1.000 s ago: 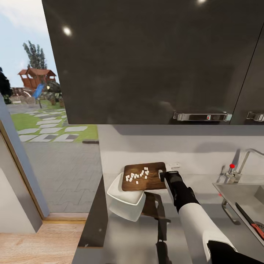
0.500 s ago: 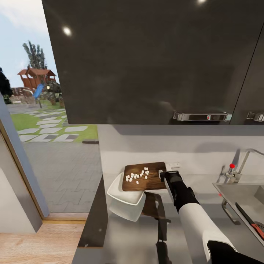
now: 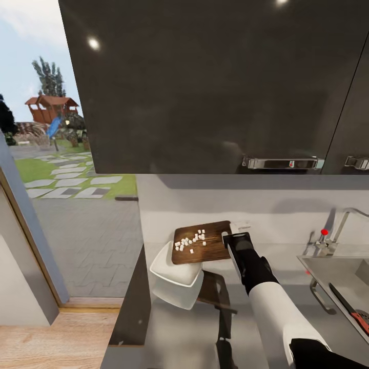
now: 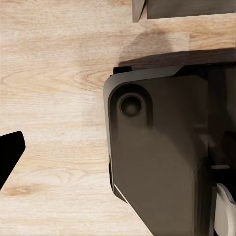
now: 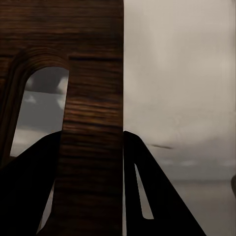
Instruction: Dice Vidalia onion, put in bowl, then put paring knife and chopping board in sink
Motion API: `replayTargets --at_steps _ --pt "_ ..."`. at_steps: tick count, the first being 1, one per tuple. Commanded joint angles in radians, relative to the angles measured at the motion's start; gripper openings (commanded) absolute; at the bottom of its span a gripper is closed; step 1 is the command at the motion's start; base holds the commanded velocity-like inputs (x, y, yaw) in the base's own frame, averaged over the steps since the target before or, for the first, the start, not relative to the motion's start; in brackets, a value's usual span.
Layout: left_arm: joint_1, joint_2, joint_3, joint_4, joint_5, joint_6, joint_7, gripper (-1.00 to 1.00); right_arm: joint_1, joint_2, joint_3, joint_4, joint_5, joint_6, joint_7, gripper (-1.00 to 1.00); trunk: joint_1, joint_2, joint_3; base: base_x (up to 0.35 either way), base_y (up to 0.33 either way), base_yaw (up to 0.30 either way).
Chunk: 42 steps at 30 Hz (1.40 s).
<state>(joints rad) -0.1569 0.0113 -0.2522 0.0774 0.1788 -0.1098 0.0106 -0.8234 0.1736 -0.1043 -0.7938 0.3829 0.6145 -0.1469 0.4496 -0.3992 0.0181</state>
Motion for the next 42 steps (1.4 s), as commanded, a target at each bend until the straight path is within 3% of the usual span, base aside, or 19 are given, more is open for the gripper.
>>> replayTargets --at_steps 1,8,16,22,42 --pt "-0.001 -0.001 -0.009 0.004 0.009 -0.007 0.0 1.0 0.0 0.001 -0.002 -0.001 0.001 0.004 0.0 -1.0 0.0 -0.001 0.0 0.0 0.0 0.0" --pt "-0.001 -0.001 -0.009 0.004 0.009 -0.007 0.0 1.0 0.0 0.001 0.0 -0.004 0.001 0.007 0.0 -1.0 0.0 -0.001 0.0 0.0 0.0 0.0" --pt "-0.001 -0.001 -0.009 0.004 0.008 -0.008 0.0 1.0 0.0 0.001 0.066 -0.004 0.004 0.008 -0.003 -1.0 0.0 -0.001 0.0 0.0 0.0 0.0" --pt "-0.001 -0.001 -0.009 0.004 0.008 -0.008 0.0 1.0 0.0 0.001 0.069 -0.004 0.003 0.008 -0.058 -1.0 0.0 -0.001 0.0 0.0 0.0 0.0" --pt "-0.001 -0.001 -0.009 0.004 0.008 -0.008 0.0 1.0 0.0 0.001 0.07 -0.016 0.004 0.03 -0.078 -1.0 0.0 -0.001 0.0 0.0 0.0 0.0"
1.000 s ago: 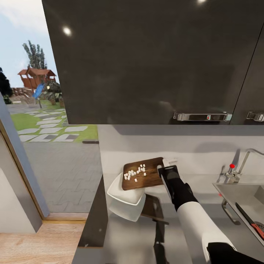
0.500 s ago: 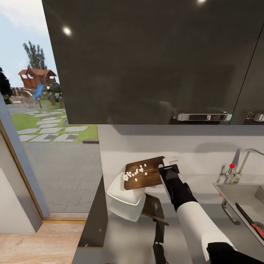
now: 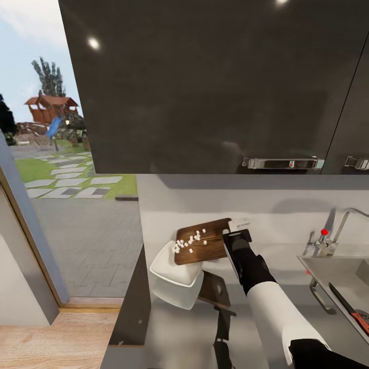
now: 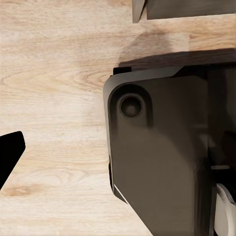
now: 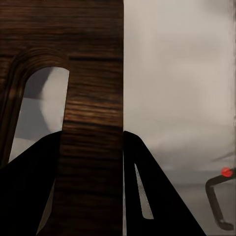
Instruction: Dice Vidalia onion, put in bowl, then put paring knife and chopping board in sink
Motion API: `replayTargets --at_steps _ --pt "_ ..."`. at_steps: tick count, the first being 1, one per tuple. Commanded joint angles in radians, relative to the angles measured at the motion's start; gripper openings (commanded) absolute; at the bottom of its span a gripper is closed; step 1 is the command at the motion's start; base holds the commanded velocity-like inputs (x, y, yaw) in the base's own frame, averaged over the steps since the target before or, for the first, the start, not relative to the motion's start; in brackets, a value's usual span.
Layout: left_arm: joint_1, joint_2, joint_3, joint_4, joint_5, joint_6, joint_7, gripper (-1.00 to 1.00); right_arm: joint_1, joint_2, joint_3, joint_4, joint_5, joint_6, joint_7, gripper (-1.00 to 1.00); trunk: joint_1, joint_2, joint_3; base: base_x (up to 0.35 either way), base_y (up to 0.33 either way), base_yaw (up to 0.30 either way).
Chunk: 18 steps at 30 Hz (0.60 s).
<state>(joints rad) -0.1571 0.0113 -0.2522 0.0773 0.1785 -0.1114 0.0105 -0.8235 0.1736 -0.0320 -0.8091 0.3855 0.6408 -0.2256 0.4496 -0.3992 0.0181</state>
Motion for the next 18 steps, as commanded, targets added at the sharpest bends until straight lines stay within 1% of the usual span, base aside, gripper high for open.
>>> replayTargets --at_steps 1,3,9,12,14,15,18 --pt "-0.001 0.0 -0.009 0.004 0.009 -0.007 0.0 1.0 0.0 0.001 -0.002 -0.001 0.001 0.004 -0.004 -1.0 0.0 -0.001 0.0 0.0 0.0 0.0" --pt "-0.001 0.0 -0.009 0.004 0.009 -0.007 0.0 1.0 0.0 0.001 -0.002 -0.001 0.002 0.006 -0.012 -1.0 0.0 -0.001 0.0 0.0 0.0 0.0" --pt "-0.001 -0.001 -0.009 0.004 0.009 -0.007 0.0 1.0 0.0 0.001 0.0 -0.001 0.031 0.006 -0.021 -1.0 0.0 -0.001 0.0 0.0 0.0 0.0" --pt "-0.001 -0.001 -0.009 0.004 0.009 -0.007 0.0 1.0 0.0 0.001 0.005 -0.001 0.034 0.007 -0.023 -1.0 0.0 -0.001 0.0 0.0 0.0 0.0" --pt "-0.001 -0.001 -0.009 0.004 0.009 -0.007 0.0 1.0 0.0 0.001 0.028 -0.001 0.035 0.008 -0.026 -1.0 0.0 -0.001 0.0 0.0 0.0 0.0" --pt "-0.001 -0.001 -0.009 0.004 0.009 -0.007 0.0 1.0 0.0 0.001 0.059 -0.001 0.036 0.008 -0.029 -1.0 0.0 -0.001 0.0 0.0 0.0 0.0" --pt "-0.001 -0.001 -0.009 0.004 0.009 -0.007 0.0 1.0 0.0 0.001 0.08 -0.001 0.036 0.013 -0.035 -1.0 0.0 -0.001 0.0 0.0 0.0 0.0"
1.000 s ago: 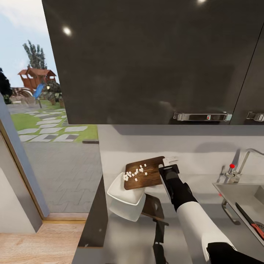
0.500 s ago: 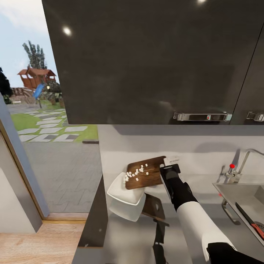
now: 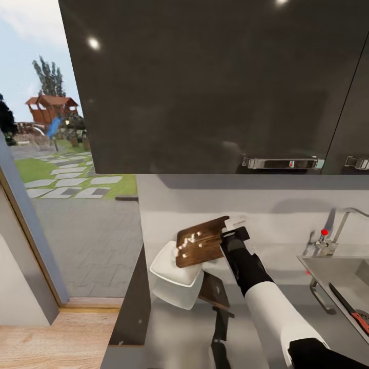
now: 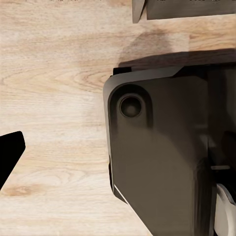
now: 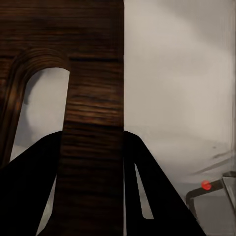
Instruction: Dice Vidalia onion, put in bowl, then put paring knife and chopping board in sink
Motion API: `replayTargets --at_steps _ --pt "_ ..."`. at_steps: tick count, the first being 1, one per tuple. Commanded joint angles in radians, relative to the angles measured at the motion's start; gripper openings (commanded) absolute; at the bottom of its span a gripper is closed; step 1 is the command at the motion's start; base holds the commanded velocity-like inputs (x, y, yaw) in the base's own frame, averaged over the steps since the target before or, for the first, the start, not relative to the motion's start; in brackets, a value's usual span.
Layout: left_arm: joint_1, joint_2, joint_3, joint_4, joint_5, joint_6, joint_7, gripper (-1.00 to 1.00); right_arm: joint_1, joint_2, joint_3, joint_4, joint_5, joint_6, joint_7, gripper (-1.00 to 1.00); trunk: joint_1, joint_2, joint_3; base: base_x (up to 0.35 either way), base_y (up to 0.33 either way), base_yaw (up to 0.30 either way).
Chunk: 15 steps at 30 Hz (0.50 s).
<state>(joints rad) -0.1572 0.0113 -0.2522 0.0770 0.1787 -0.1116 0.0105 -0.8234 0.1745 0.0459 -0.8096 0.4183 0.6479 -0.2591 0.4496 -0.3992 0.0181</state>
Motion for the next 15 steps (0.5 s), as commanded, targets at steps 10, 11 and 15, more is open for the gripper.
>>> replayTargets --at_steps 10,11,15 --pt "-0.001 -0.001 -0.009 0.004 0.008 -0.008 0.0 1.0 0.0 0.0 0.011 0.0 0.002 0.025 -0.044 -1.0 0.0 -0.001 0.0 0.0 0.0 0.0" --pt "-0.001 -0.001 -0.009 0.004 0.008 -0.008 0.0 1.0 0.0 0.0 0.011 0.0 0.002 0.025 -0.044 -1.0 0.0 -0.001 0.0 0.0 0.0 0.0" --pt "-0.001 -0.001 -0.009 0.004 0.008 -0.008 0.0 1.0 0.0 0.0 0.012 0.0 0.003 0.025 -0.047 -1.0 0.0 -0.001 0.0 0.0 0.0 0.0"
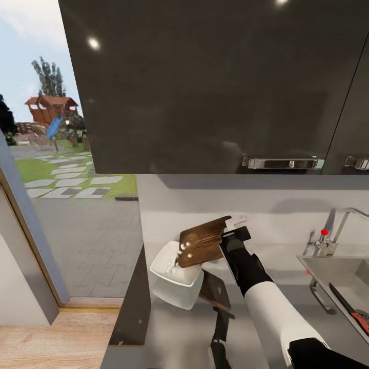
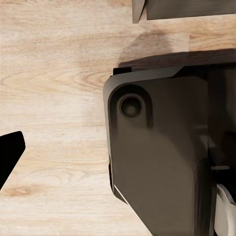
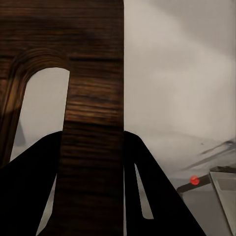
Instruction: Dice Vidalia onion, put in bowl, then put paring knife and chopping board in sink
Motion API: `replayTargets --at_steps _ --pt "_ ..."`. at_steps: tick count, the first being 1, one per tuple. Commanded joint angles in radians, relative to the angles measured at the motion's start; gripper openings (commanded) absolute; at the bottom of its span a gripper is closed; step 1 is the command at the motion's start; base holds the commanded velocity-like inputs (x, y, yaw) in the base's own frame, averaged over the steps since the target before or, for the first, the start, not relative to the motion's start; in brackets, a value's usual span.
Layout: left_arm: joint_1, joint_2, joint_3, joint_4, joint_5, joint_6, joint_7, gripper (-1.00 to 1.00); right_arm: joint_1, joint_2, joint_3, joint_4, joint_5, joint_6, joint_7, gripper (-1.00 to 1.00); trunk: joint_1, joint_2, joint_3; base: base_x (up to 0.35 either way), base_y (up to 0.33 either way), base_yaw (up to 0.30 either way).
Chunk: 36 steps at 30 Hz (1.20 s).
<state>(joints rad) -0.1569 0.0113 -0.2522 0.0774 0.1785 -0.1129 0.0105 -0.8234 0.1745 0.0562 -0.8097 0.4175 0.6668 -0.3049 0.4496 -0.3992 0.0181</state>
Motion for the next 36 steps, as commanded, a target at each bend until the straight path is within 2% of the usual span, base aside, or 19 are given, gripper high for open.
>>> replayTargets --at_steps 1,6,10,13,20,36 --pt "-0.001 -0.001 -0.009 0.004 0.009 -0.007 0.0 1.0 0.0 0.0 0.002 0.0 0.004 0.007 -0.001 -1.0 0.0 -0.001 0.0 0.0 0.0 0.0" --pt "-0.001 -0.001 -0.009 0.003 0.009 -0.007 0.0 1.0 0.0 0.0 0.002 0.0 0.004 0.007 -0.006 -1.0 0.0 -0.001 0.0 0.0 0.0 0.0" --pt "-0.001 -0.001 -0.009 0.004 0.009 -0.007 0.0 1.0 0.0 0.0 0.003 0.0 0.003 0.008 -0.035 -1.0 0.0 -0.001 0.0 0.0 0.0 0.0" --pt "-0.002 -0.001 -0.009 0.004 0.009 -0.007 0.0 1.0 0.0 0.0 0.016 0.0 0.003 0.008 -0.042 -1.0 0.0 -0.001 0.0 0.0 0.0 0.0" --pt "-0.001 0.0 -0.009 0.003 0.009 -0.008 0.0 1.0 0.0 0.0 0.039 0.0 0.004 0.011 -0.045 -1.0 0.0 -0.001 0.0 0.0 0.0 0.0" --pt "-0.001 -0.001 -0.009 0.002 0.009 -0.008 0.0 1.0 0.0 0.0 0.04 -0.015 0.0 0.011 -0.037 -1.0 0.0 -0.001 0.0 0.0 0.0 0.0"
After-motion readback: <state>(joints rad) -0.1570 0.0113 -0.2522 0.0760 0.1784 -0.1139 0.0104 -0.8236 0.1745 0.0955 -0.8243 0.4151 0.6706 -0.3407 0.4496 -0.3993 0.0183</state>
